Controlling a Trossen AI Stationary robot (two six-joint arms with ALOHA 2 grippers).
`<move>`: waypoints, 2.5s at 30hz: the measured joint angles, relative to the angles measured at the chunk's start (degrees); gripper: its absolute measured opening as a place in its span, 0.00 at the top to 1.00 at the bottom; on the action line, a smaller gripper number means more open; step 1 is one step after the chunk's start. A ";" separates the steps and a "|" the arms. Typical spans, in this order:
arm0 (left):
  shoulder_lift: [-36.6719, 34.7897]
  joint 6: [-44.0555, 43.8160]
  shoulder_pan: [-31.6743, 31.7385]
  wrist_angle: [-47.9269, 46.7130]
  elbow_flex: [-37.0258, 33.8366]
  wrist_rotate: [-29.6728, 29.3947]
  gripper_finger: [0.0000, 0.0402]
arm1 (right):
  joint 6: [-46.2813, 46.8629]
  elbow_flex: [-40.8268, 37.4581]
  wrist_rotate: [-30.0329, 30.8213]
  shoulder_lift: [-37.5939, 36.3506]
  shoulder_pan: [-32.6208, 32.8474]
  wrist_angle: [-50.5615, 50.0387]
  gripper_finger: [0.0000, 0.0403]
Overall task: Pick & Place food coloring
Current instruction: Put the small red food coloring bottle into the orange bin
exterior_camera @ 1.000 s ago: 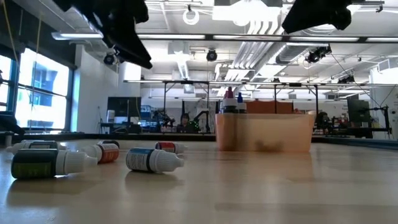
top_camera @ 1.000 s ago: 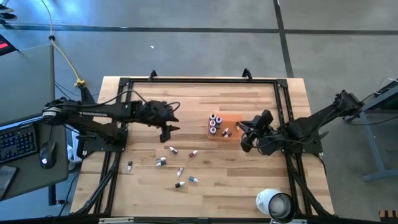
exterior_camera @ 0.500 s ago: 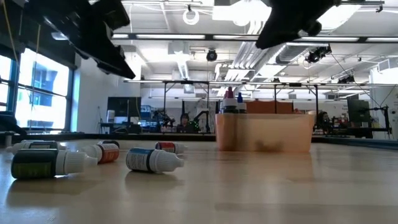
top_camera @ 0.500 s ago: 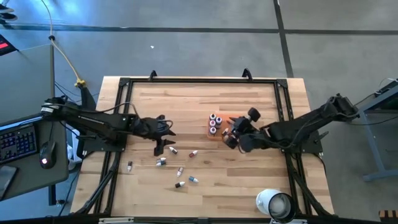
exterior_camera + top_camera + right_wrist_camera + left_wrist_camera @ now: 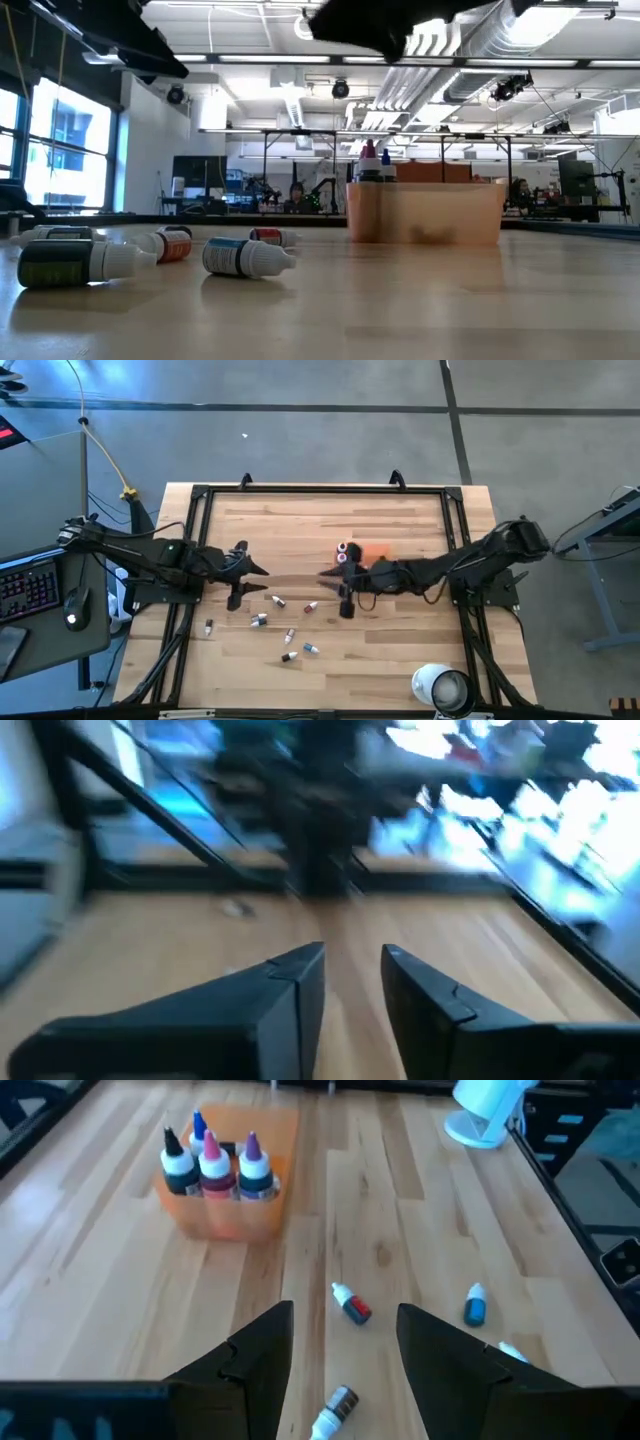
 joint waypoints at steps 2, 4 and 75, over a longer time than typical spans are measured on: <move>-0.02 0.25 0.09 0.09 0.00 -0.35 0.56 | -0.64 0.06 -2.98 2.82 -0.07 5.04 0.72; 0.02 0.36 0.09 0.01 0.00 -1.59 0.56 | 0.67 0.66 -4.23 6.14 -0.37 6.76 0.67; -1.58 -1.39 0.09 -2.94 0.07 -3.85 0.56 | 9.52 34.64 1.09 17.92 -2.15 -65.59 0.83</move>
